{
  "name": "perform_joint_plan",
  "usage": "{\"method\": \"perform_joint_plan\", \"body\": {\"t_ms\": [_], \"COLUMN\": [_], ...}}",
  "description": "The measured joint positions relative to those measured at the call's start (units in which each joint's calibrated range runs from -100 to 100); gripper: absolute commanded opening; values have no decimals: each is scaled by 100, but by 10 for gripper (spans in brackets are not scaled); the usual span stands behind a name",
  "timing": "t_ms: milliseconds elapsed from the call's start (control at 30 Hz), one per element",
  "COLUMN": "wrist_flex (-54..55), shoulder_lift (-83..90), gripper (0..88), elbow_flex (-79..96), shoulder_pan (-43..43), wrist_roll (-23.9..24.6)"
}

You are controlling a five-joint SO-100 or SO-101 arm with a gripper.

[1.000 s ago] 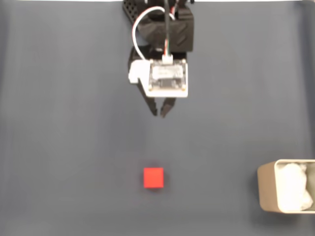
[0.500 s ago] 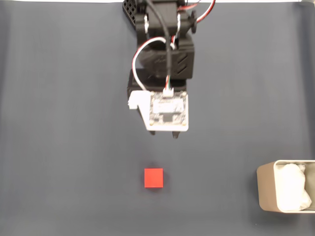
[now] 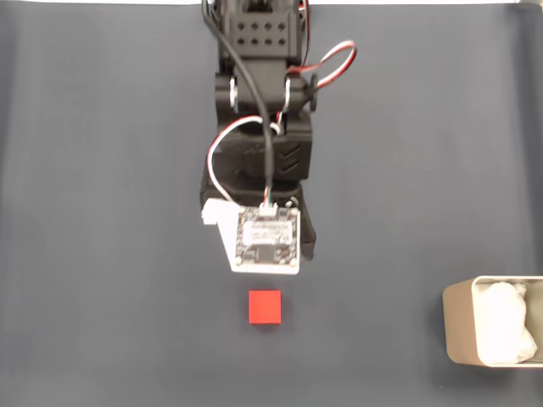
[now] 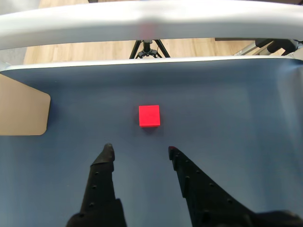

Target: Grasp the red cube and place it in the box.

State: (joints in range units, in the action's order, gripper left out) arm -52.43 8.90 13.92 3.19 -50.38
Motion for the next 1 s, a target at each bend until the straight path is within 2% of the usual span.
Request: {"method": "perform_joint_plan", "body": {"t_ms": [667, 1000], "wrist_flex": [764, 1034], "shoulder_lift": [-1303, -1746], "gripper": [388, 398], "elbow_flex": [-524, -624], "shoulder_pan": [7, 7], "wrist_roll": [-98, -103]}}
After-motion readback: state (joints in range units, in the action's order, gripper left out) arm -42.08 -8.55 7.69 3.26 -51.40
